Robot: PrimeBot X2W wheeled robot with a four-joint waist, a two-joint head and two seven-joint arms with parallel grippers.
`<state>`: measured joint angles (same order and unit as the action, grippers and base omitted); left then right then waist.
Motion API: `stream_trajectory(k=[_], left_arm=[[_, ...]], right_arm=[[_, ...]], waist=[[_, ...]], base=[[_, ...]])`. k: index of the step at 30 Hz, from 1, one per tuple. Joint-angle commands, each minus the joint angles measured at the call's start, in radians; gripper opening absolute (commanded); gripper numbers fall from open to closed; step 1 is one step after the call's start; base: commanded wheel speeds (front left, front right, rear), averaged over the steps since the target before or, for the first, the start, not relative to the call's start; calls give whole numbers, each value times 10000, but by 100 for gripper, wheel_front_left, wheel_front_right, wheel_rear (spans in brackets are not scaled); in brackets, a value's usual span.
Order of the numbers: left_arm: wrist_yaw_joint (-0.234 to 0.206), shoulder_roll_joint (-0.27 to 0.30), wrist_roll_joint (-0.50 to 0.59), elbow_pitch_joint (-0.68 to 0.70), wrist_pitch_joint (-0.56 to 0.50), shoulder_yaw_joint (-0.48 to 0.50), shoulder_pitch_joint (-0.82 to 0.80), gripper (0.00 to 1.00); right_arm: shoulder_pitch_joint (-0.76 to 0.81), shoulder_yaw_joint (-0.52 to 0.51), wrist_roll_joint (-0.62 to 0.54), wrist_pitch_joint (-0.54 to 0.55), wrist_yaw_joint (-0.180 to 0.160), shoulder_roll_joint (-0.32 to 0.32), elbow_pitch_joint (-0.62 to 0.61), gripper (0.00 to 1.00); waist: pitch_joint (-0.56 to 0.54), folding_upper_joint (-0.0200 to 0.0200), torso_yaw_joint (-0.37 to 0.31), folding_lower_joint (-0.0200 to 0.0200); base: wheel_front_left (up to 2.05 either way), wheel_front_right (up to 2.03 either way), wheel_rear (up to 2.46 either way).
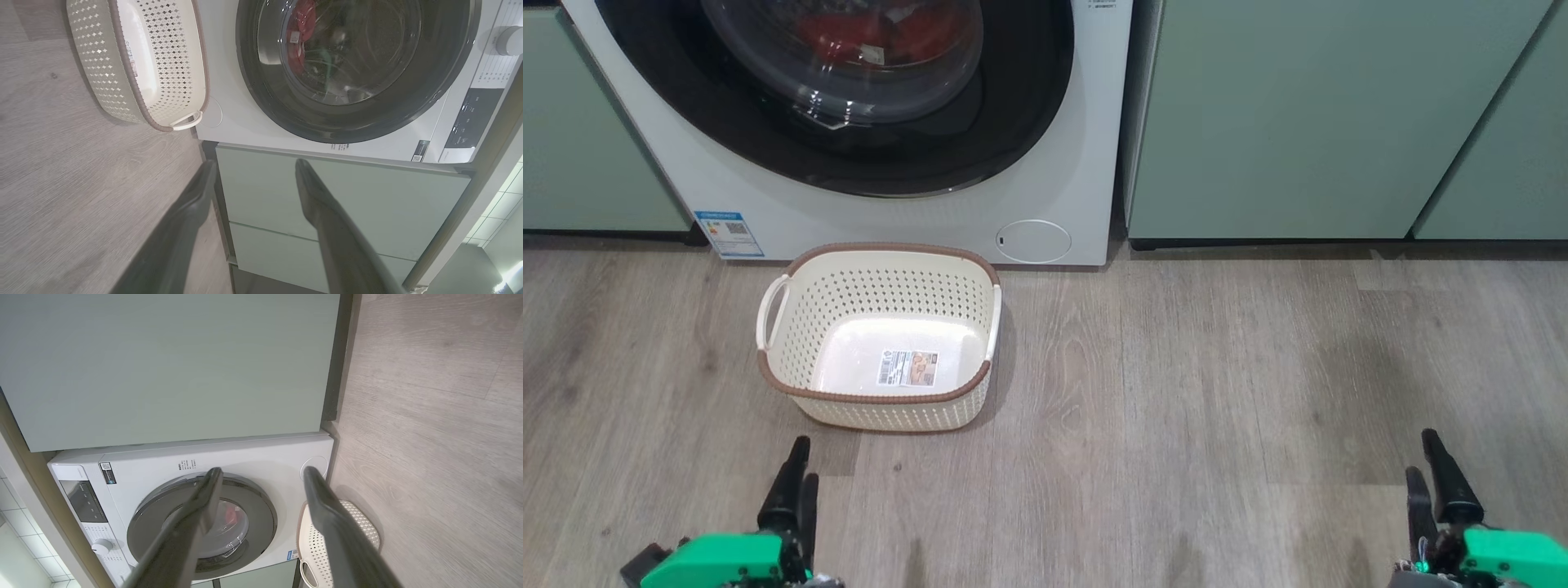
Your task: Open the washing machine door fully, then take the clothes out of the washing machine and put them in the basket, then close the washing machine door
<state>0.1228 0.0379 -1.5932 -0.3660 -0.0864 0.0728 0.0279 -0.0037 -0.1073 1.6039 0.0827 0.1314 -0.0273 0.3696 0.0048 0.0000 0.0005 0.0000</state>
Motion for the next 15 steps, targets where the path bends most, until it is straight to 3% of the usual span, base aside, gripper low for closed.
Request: stream_trajectory(k=[1, 15], left_arm=[[7, 50, 204, 372, 111, 34, -465, 100], [-43, 51, 2129, 787, 522, 248, -669, 100]], right_arm=[[-431, 44, -183, -113, -1, -72, -382, 100], [-661, 363, -2296, -520, -1, -91, -963, 100]], waist=[[4, 0, 1, 0], [55, 0, 41, 0]], base=[[0, 0, 0], [0, 0, 0]])
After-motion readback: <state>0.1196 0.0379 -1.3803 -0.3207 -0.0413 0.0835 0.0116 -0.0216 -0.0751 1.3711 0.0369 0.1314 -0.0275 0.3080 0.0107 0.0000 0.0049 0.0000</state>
